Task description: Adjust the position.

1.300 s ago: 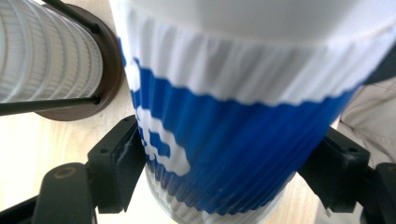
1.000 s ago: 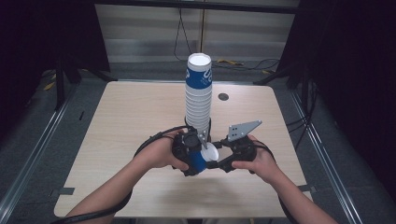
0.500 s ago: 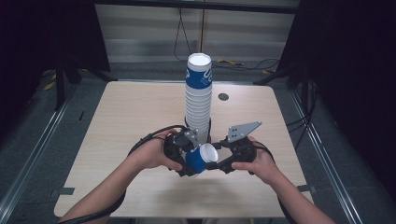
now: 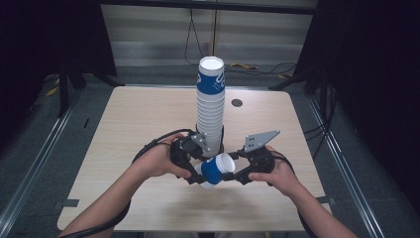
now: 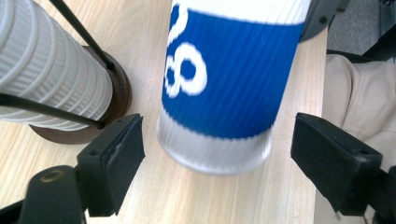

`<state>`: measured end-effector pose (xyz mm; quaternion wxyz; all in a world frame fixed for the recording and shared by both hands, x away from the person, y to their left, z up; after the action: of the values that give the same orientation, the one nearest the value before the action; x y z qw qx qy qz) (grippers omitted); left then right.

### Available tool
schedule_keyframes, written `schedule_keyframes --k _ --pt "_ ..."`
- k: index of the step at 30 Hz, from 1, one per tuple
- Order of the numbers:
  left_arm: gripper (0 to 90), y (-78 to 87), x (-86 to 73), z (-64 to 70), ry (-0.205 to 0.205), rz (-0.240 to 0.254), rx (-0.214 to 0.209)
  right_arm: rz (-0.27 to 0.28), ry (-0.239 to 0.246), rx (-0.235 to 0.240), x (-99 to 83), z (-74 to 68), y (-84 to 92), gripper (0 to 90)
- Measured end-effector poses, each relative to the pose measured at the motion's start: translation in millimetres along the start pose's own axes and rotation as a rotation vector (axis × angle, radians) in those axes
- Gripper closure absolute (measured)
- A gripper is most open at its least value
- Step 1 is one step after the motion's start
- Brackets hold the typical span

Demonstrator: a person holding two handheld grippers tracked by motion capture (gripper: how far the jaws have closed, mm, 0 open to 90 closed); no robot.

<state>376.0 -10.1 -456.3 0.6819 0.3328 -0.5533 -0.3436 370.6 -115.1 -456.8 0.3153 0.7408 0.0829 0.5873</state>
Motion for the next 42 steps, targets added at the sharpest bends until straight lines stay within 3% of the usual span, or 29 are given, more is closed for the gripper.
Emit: schedule_keyframes --k 10,13,18,24,42 --pt "17.8 -1.2 -11.2 -5.6 0.041 0.074 0.013 0.041 -0.035 -0.028 -0.8 9.0 12.1 28.9" --pt "17.8 -2.9 -13.9 -6.4 0.07 0.103 0.008 0.041 -0.037 -0.029 -2.2 10.0 12.7 28.9" --pt "17.8 -9.2 -20.0 -8.5 0.094 0.106 0.011 0.041 -0.043 -0.027 -3.4 10.3 13.9 28.9" --pt "17.7 -16.2 -24.5 -10.5 0.128 0.144 0.01 0.057 -0.044 -0.037 -0.9 12.1 18.4 28.8" --pt "17.3 -34.9 -24.7 -8.6 0.137 0.195 -0.005 0.07 -0.056 -0.041 0.0 12.3 17.6 28.8"
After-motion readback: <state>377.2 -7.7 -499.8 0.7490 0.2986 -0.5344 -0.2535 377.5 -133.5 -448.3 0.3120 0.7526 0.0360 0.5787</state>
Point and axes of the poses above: each handheld gripper's, and its own axes: y roughly backward along the jaws, x roughly out of its top, z roughly to its right, the point moved 10 cm from there along -y, roughly forward along the jaws, and after that the axes turned 5 degrees about -x, right-handed, at the moved point
